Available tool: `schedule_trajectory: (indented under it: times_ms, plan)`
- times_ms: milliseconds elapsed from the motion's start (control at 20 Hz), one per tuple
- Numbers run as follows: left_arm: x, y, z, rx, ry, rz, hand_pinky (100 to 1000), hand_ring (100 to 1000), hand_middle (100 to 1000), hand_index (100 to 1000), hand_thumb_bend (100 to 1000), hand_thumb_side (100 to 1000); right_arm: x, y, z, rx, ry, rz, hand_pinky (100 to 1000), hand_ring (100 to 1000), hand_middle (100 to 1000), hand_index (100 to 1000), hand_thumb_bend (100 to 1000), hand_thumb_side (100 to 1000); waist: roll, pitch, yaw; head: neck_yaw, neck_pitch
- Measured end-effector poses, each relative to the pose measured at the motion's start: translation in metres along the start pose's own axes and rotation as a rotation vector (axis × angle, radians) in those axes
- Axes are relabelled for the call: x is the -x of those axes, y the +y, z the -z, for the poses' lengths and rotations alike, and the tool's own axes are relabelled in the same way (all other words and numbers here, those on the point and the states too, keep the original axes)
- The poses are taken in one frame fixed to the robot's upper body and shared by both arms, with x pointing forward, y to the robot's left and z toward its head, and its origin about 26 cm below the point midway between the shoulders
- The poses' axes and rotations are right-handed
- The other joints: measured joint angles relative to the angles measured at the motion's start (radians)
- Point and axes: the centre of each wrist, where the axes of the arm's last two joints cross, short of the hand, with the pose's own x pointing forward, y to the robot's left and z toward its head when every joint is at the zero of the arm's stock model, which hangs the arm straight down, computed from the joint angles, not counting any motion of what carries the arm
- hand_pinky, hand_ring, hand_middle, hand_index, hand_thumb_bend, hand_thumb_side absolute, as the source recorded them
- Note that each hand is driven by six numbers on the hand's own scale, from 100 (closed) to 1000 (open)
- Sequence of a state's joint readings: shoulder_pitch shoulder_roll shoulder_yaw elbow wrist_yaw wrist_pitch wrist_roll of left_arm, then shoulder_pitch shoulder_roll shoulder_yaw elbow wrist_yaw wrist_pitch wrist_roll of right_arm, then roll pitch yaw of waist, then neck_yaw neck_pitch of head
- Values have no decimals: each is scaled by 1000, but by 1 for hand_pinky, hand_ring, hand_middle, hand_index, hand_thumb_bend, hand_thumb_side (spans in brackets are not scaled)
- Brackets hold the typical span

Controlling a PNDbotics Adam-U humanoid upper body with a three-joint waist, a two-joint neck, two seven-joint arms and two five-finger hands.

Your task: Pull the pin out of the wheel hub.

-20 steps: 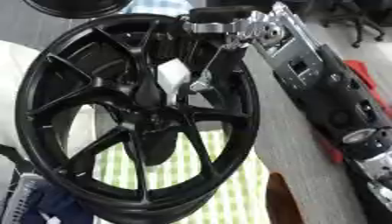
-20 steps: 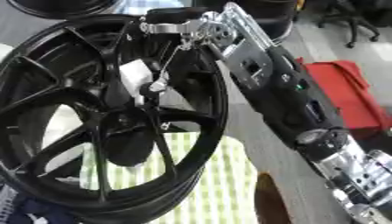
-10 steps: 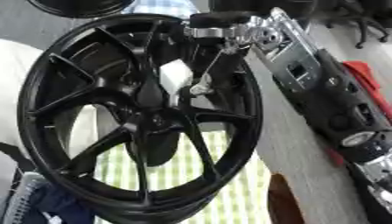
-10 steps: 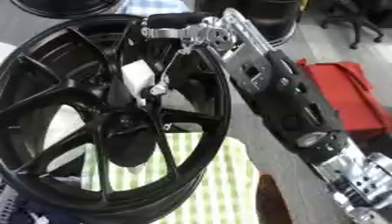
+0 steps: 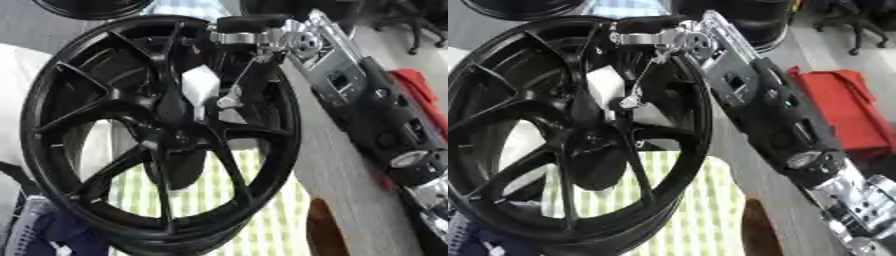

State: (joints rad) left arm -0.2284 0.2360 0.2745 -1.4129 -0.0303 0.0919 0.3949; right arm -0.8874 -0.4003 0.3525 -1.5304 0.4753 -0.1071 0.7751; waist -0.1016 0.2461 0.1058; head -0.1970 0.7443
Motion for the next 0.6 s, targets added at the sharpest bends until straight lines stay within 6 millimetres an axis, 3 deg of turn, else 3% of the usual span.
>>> schedule_trajectory:
  times_ms: [600]
  plan:
    - [0, 0, 0, 2, 0, 6, 800, 913, 582, 713, 548, 541, -1, -2, -2, -9, -23, 95, 646, 601, 419, 530, 193, 175, -6, -2, 0, -7, 0]
